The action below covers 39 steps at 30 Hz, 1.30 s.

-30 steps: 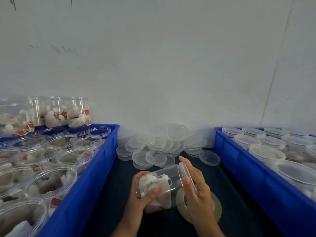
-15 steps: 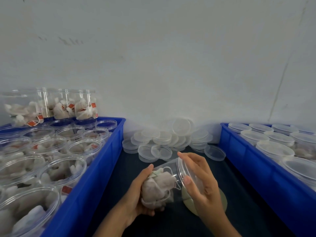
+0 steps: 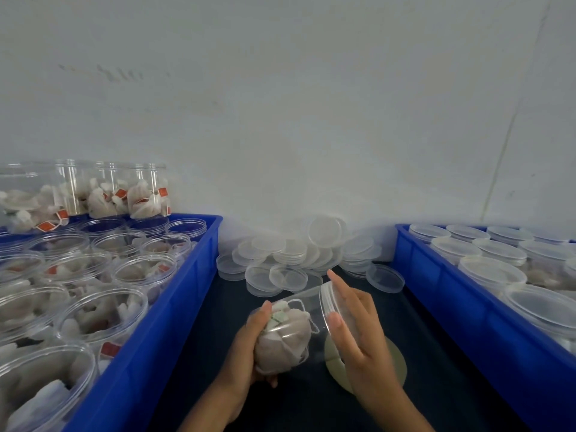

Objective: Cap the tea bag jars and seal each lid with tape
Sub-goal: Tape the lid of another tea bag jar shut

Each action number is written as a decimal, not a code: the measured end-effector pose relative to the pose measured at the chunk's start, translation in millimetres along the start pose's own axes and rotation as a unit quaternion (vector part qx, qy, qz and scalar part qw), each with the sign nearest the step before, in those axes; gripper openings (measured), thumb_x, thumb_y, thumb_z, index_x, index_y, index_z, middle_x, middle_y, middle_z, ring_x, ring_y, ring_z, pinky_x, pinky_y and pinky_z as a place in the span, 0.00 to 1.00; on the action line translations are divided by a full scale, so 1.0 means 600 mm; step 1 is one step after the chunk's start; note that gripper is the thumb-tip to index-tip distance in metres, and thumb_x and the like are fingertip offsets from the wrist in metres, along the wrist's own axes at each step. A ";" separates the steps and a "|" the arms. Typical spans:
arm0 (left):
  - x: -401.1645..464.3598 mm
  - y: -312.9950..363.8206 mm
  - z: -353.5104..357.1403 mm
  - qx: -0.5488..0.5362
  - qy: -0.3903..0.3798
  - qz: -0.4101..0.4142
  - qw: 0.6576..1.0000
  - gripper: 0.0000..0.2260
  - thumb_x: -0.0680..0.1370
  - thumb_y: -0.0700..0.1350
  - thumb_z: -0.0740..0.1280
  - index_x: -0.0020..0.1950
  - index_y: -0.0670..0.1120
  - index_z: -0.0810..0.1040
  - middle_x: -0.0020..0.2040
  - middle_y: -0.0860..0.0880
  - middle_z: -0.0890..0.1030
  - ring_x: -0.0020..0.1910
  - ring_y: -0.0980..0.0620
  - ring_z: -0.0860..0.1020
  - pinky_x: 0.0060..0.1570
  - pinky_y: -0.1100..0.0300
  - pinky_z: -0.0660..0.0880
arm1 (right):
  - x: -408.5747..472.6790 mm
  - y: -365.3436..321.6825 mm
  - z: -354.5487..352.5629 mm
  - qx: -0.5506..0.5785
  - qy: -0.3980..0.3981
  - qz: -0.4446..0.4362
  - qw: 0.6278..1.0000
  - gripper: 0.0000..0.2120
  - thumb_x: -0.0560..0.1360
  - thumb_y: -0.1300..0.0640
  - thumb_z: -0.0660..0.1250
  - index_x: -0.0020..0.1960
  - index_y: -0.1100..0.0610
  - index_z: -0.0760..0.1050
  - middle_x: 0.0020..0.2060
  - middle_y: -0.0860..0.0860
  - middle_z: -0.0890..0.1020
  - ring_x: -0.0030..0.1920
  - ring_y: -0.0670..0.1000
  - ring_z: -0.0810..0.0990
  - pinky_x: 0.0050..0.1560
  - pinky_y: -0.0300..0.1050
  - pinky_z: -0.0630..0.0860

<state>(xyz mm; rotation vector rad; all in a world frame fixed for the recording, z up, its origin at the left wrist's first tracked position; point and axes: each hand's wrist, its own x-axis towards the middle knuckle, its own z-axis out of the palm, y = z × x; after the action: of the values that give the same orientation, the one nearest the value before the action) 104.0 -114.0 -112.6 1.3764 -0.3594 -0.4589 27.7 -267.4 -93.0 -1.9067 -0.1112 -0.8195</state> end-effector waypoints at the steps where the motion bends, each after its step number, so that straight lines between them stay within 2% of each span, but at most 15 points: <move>1: 0.000 0.001 -0.001 -0.004 -0.009 -0.006 1.000 0.27 0.68 0.68 0.61 0.58 0.53 0.80 0.44 0.39 0.84 0.35 0.45 0.81 0.24 0.60 0.71 | -0.001 0.000 0.000 -0.008 0.002 -0.024 1.000 0.24 0.74 0.41 0.61 0.69 0.38 0.65 0.56 0.47 0.72 0.57 0.42 0.74 0.55 0.34 0.72; 4: -0.005 0.010 -0.002 -0.016 -0.054 -0.026 0.998 0.24 0.67 0.69 0.59 0.51 0.58 0.84 0.40 0.39 0.83 0.32 0.45 0.79 0.23 0.62 0.69 | 0.000 0.001 -0.007 -0.011 0.004 -0.101 0.995 0.27 0.74 0.45 0.62 0.71 0.50 0.68 0.57 0.52 0.72 0.59 0.52 0.74 0.57 0.46 0.75; 6: -0.007 0.016 -0.003 -0.025 -0.079 -0.044 0.996 0.24 0.68 0.69 0.58 0.52 0.58 0.84 0.38 0.40 0.82 0.30 0.45 0.78 0.23 0.62 0.68 | 0.006 0.002 -0.018 -0.020 0.007 -0.140 0.990 0.27 0.74 0.47 0.62 0.71 0.54 0.69 0.58 0.54 0.72 0.58 0.56 0.74 0.56 0.50 0.76; 10: -0.007 0.014 -0.006 -0.027 -0.073 -0.051 0.996 0.27 0.72 0.68 0.56 0.61 0.54 0.78 0.39 0.39 0.81 0.31 0.44 0.78 0.24 0.62 0.68 | 0.011 0.004 -0.024 -0.085 -0.009 -0.161 0.983 0.27 0.74 0.46 0.62 0.73 0.45 0.66 0.59 0.50 0.71 0.61 0.52 0.72 0.60 0.39 0.72; 14: -0.009 0.012 -0.004 -0.019 -0.068 -0.036 0.997 0.26 0.69 0.69 0.57 0.58 0.58 0.80 0.41 0.37 0.82 0.33 0.44 0.79 0.24 0.62 0.69 | 0.007 0.008 -0.015 -0.069 -0.024 -0.110 0.991 0.27 0.73 0.44 0.61 0.72 0.38 0.64 0.60 0.47 0.69 0.62 0.49 0.71 0.59 0.36 0.72; 19: -0.007 0.005 0.000 -0.006 -0.037 -0.017 0.999 0.27 0.66 0.70 0.59 0.53 0.55 0.83 0.41 0.37 0.83 0.32 0.44 0.80 0.23 0.61 0.71 | -0.001 0.007 -0.004 -0.027 -0.017 -0.098 0.995 0.26 0.74 0.47 0.61 0.72 0.45 0.67 0.59 0.45 0.69 0.61 0.46 0.72 0.57 0.32 0.71; 23: -0.010 0.013 0.000 0.011 -0.065 -0.030 0.997 0.25 0.68 0.71 0.56 0.50 0.58 0.83 0.39 0.39 0.83 0.31 0.45 0.79 0.20 0.64 0.68 | 0.001 -0.006 -0.001 0.044 -0.024 -0.073 0.996 0.22 0.73 0.46 0.60 0.67 0.41 0.71 0.60 0.44 0.71 0.61 0.46 0.74 0.55 0.33 0.72; 27: -0.008 0.015 -0.011 0.023 -0.103 -0.076 0.992 0.30 0.72 0.69 0.54 0.61 0.50 0.78 0.37 0.40 0.81 0.29 0.45 0.78 0.19 0.65 0.67 | 0.000 -0.012 -0.004 0.027 -0.039 -0.121 0.992 0.22 0.73 0.51 0.60 0.67 0.48 0.73 0.60 0.50 0.72 0.60 0.52 0.75 0.54 0.36 0.75; 30: -0.007 0.011 -0.014 0.013 -0.108 -0.092 0.990 0.33 0.73 0.69 0.54 0.62 0.44 0.76 0.35 0.41 0.81 0.29 0.45 0.78 0.21 0.63 0.70 | 0.000 -0.009 -0.005 -0.007 -0.057 -0.127 0.990 0.24 0.73 0.52 0.60 0.69 0.48 0.71 0.62 0.51 0.70 0.61 0.53 0.73 0.55 0.36 0.74; 34: -0.009 0.006 -0.004 -0.049 -0.069 -0.082 0.993 0.32 0.69 0.68 0.59 0.63 0.47 0.75 0.38 0.39 0.82 0.32 0.44 0.79 0.30 0.56 0.76 | 0.005 -0.008 0.000 -0.031 -0.057 -0.112 0.992 0.25 0.73 0.50 0.58 0.70 0.41 0.68 0.62 0.47 0.68 0.61 0.47 0.73 0.52 0.33 0.74; 36: -0.008 0.001 0.010 -0.058 -0.017 -0.053 0.997 0.27 0.68 0.65 0.61 0.61 0.52 0.75 0.43 0.40 0.84 0.35 0.44 0.82 0.31 0.55 0.78 | 0.007 -0.007 0.003 -0.007 -0.034 -0.071 0.997 0.24 0.73 0.46 0.57 0.69 0.40 0.67 0.60 0.47 0.70 0.57 0.43 0.74 0.51 0.30 0.72; 39: -0.005 -0.004 0.026 -0.090 0.042 -0.010 0.995 0.19 0.68 0.60 0.61 0.56 0.54 0.73 0.46 0.43 0.83 0.36 0.47 0.85 0.30 0.53 0.80 | 0.005 -0.002 0.005 -0.007 -0.022 -0.050 0.998 0.24 0.75 0.43 0.55 0.70 0.42 0.67 0.61 0.46 0.70 0.59 0.41 0.73 0.53 0.28 0.70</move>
<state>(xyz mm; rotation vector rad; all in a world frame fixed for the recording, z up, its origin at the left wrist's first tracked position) 93.3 -125.7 -112.5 1.2204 -0.2295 -0.4370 30.9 -265.0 -91.3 -1.9459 -0.2312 -0.8470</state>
